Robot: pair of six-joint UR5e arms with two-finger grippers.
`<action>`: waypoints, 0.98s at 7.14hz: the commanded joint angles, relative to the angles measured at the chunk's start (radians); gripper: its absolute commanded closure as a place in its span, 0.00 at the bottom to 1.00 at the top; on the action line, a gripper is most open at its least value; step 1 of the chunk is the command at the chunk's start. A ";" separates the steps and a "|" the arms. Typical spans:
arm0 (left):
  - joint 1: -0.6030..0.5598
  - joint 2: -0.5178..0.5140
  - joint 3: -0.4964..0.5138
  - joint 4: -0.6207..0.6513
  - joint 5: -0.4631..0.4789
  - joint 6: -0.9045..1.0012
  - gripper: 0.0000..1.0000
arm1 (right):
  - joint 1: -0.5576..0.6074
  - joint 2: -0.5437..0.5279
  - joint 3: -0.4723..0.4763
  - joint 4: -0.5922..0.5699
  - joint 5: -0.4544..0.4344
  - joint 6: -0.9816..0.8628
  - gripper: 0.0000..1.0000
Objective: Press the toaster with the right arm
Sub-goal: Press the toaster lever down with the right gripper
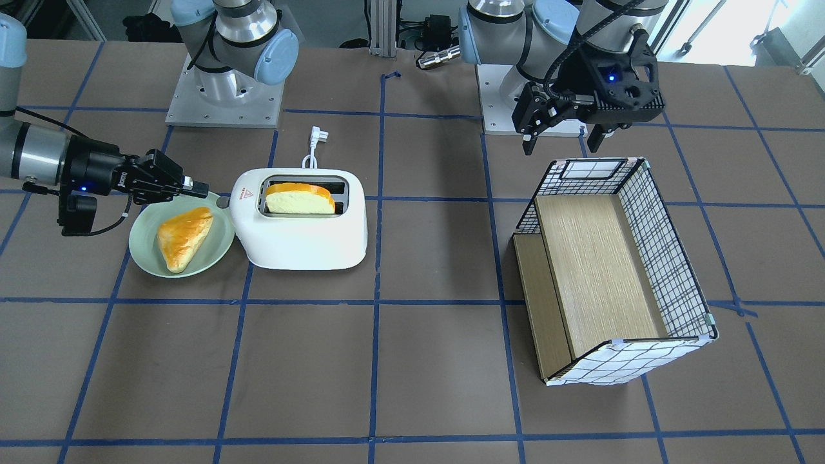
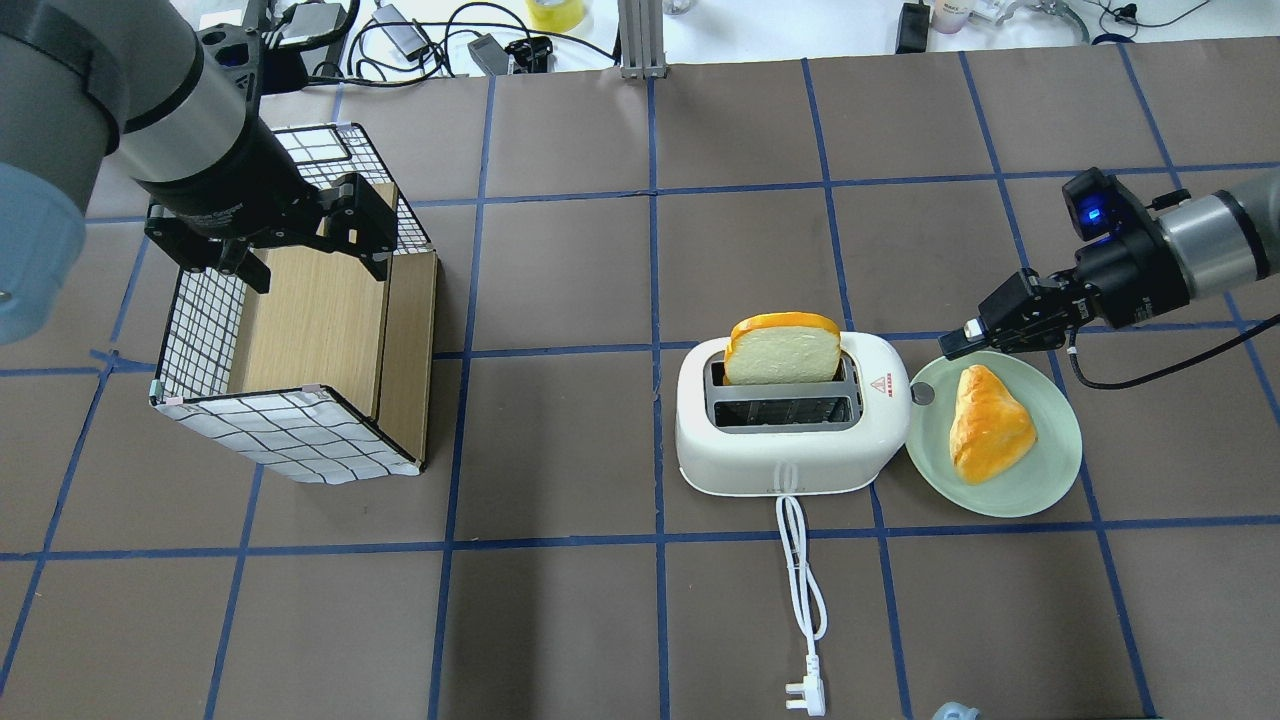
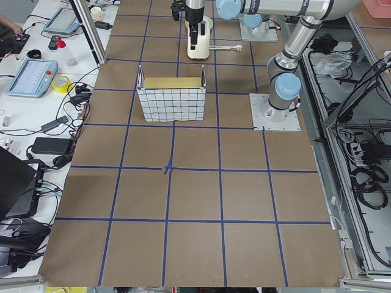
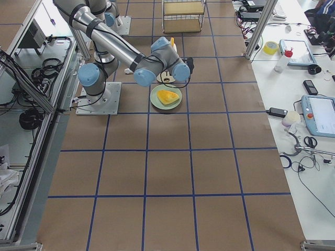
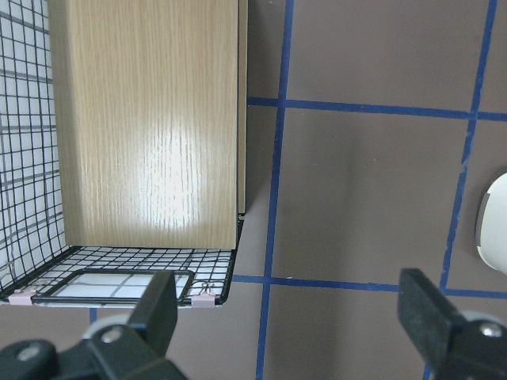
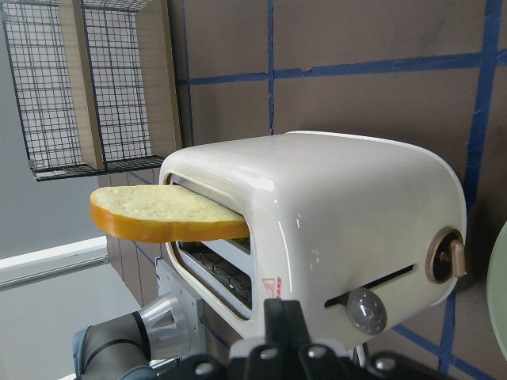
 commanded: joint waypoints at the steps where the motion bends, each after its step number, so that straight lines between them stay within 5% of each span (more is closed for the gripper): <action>1: 0.000 0.000 0.000 0.000 0.000 0.000 0.00 | -0.001 0.011 0.062 -0.054 0.003 -0.031 1.00; 7: 0.000 0.000 0.000 0.000 0.001 0.000 0.00 | -0.001 0.021 0.134 -0.143 -0.009 -0.033 0.99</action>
